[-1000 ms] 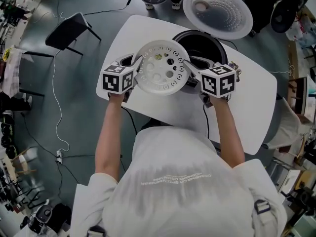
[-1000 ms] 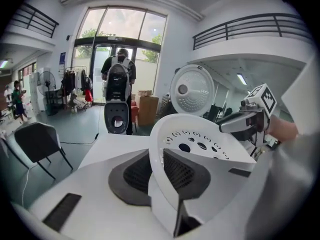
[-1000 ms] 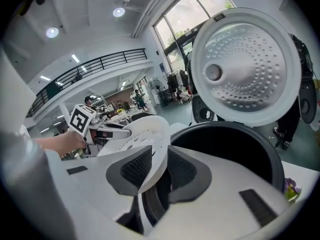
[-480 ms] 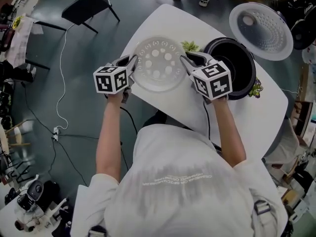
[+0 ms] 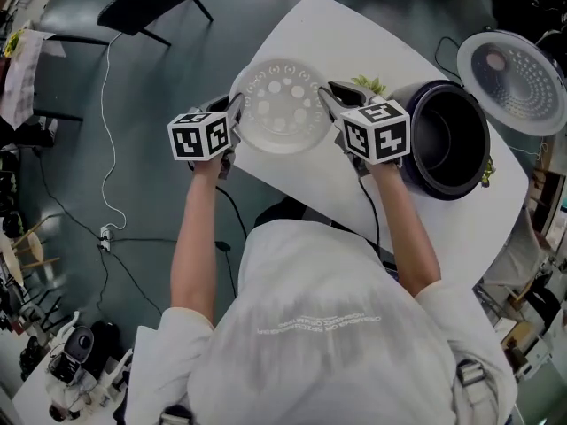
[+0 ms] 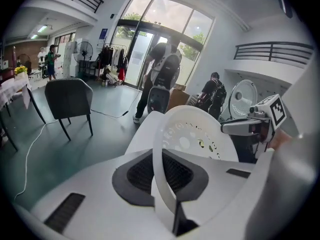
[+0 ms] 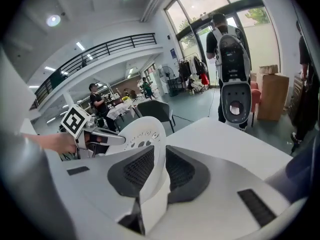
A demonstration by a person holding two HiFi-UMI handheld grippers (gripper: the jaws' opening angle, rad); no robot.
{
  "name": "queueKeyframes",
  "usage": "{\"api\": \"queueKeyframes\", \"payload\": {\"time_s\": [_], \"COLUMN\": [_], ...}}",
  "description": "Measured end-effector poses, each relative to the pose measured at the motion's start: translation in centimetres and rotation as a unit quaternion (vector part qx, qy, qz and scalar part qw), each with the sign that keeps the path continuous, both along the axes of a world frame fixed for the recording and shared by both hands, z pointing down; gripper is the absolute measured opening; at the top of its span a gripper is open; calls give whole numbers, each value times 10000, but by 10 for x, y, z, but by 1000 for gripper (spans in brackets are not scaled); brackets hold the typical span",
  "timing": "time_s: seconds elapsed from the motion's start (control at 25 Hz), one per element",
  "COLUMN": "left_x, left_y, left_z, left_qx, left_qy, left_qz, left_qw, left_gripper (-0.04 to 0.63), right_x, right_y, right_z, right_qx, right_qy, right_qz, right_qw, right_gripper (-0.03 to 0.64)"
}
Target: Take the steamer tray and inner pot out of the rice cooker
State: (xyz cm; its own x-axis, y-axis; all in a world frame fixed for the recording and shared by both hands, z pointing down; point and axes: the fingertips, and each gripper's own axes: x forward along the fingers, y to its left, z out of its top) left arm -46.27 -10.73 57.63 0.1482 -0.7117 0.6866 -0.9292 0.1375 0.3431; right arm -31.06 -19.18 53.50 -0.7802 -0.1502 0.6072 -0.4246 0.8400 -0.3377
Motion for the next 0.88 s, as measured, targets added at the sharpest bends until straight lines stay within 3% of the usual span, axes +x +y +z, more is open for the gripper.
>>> {"api": "queueKeyframes", "payload": {"time_s": [0.36,0.56,0.88], "left_x": [-4,9,1], "left_y": [-26,-50,-79], "left_z": [66,74,83], "left_qx": [-490,-618,-618], "left_qy": [287,194,93], "left_qz": [-17,119,166], "left_qw": [9984,9978,9979], "left_gripper": [38,44,55], "right_x": [-11,4,-3], "right_y": [-38,-61,-87], "right_z": [71,90,120], "right_qx": [-441,-630,-745], "right_qy": [443,542,812], "right_qz": [254,419,546], "right_qw": [9977,9957,9924], "right_gripper": [84,91,115]}}
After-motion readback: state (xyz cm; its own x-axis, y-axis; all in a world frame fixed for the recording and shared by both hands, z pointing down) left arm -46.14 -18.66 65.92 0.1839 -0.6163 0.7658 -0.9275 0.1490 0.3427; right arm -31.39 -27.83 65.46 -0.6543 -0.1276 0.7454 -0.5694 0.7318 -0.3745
